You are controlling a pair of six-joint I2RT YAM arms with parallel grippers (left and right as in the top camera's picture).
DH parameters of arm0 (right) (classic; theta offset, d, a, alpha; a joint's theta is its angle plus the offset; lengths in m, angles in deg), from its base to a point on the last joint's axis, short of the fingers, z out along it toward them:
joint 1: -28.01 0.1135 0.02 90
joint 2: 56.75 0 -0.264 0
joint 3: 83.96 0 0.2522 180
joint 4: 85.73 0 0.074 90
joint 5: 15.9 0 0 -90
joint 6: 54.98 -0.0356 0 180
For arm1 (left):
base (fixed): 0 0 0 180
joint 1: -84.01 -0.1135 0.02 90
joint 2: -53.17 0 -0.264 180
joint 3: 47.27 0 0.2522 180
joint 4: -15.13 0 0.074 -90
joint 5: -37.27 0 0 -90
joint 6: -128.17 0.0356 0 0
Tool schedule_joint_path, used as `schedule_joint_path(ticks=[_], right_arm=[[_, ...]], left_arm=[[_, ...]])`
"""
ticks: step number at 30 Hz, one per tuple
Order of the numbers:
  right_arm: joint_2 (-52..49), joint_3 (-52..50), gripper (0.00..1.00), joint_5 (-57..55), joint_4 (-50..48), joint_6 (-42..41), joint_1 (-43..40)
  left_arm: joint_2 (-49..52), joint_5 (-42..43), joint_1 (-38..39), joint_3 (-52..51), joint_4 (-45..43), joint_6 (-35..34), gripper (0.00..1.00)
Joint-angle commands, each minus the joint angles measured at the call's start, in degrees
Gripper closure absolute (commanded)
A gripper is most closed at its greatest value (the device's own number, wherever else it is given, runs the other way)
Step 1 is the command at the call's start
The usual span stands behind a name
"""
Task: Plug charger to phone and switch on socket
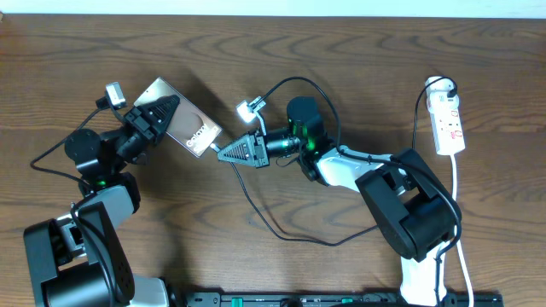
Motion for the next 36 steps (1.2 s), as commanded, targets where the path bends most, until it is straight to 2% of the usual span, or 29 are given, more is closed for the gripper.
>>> schedule_joint_path(ticks=[1,8,36], right_arm=[[0.2,1.2,0.99,-6.0,-0.9,-1.4,-0.6],[0.2,1.2,0.99,-6.8,-4.3,-3.9,-0.6],[0.2,1.2,0.99,-14.3,-7.1,-15.9,-0.1]], left_arm=[[-0.7,5.4,1.8,-0.2,-0.5,-0.7,0.93],[-0.7,5.4,1.8,-0.2,-0.5,-0.7,0.93],[-0.7,4.4,1.8,-0.2,-0.5,-1.0,0.93]])
